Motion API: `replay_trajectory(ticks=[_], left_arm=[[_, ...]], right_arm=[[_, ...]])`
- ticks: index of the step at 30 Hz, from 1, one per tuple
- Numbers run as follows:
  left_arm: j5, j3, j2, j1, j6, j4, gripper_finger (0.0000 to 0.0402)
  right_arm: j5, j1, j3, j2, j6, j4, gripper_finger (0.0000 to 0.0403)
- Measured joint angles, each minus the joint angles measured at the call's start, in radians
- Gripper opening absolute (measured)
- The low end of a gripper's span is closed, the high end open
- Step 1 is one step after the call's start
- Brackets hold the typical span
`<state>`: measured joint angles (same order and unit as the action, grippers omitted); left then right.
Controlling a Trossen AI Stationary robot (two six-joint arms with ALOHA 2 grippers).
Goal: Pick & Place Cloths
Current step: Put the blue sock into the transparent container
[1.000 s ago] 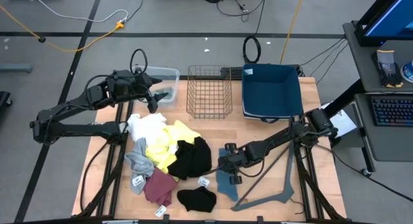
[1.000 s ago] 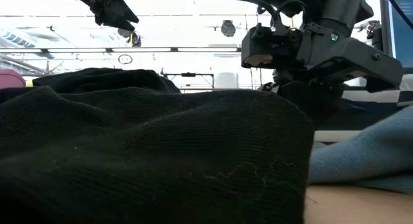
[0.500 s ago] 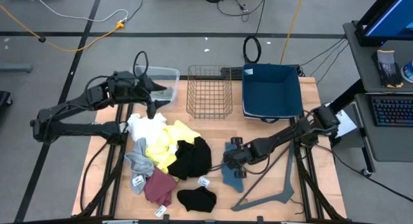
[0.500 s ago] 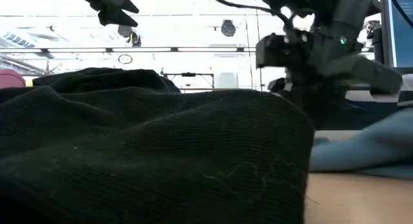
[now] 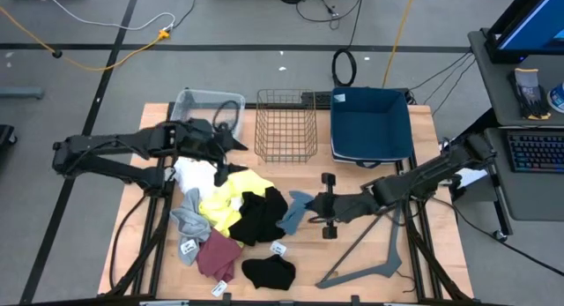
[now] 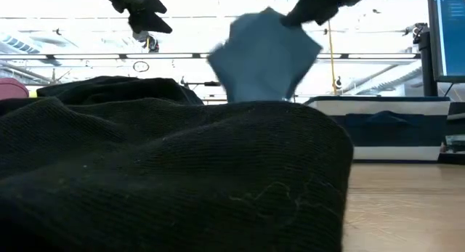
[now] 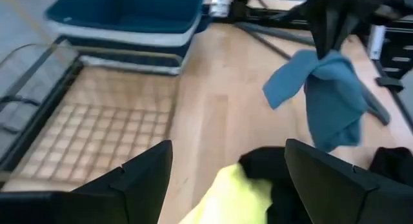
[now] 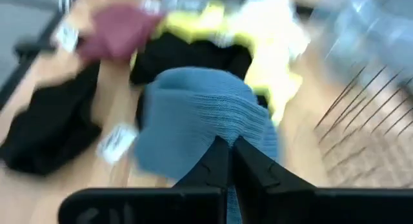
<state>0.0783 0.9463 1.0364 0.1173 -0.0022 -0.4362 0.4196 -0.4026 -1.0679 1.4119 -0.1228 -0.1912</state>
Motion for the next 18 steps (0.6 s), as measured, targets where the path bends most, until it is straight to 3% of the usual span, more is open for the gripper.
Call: replay_trajectory(ticks=[6, 18], left_arm=[[0.001, 0.0, 0.095, -0.092, 0.053, 0.219, 0.0299], [0.079, 0.0, 0.212, -0.227, 0.077, 0.522, 0.0299]], right_arm=[[0.005, 0.004, -0.001, -0.027, 0.128, 0.154, 0.0001], [0.133, 0.007, -0.001, -0.027, 0.268, 0.253, 0.0]])
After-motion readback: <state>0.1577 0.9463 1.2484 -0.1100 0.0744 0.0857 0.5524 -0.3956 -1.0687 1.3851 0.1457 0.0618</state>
